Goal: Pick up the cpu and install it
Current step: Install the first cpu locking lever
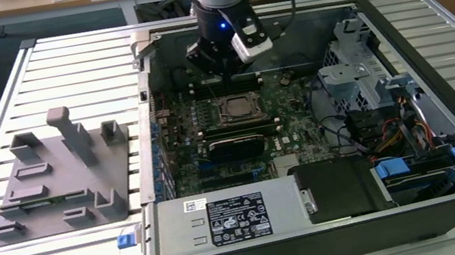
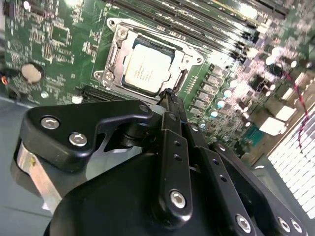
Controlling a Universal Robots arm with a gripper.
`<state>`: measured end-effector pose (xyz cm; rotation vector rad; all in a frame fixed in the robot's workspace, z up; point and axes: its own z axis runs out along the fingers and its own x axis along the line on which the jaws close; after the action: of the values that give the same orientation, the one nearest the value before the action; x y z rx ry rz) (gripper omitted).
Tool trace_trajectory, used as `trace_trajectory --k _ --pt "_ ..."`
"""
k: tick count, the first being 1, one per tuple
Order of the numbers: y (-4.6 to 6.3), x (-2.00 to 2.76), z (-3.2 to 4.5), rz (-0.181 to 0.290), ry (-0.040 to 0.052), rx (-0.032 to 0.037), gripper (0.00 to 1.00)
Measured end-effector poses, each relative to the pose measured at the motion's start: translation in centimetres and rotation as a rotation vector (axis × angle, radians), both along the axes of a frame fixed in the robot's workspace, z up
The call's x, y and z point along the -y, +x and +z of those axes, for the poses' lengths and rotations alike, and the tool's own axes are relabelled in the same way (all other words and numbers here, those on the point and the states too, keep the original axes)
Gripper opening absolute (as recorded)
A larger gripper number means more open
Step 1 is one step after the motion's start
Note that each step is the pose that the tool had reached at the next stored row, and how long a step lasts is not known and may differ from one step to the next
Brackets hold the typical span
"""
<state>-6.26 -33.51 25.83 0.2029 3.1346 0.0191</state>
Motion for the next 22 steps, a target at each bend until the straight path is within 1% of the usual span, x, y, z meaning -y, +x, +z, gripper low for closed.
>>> trace_trajectory --k 7,9,11,16,22 --pt "0.0 0.00 -0.10 0.127 0.0000 0.0001 0.11" --pt "-0.1 0.00 -0.13 0.154 0.0001 0.0001 0.11" --pt "-0.6 0.00 -0.15 0.161 -0.0001 -0.0001 0.11" --pt "-2.5 0.00 -0.18 0.162 0.0000 0.0000 0.11" --pt "-3.7 -0.03 -0.18 0.162 0.0010 0.0001 0.11"
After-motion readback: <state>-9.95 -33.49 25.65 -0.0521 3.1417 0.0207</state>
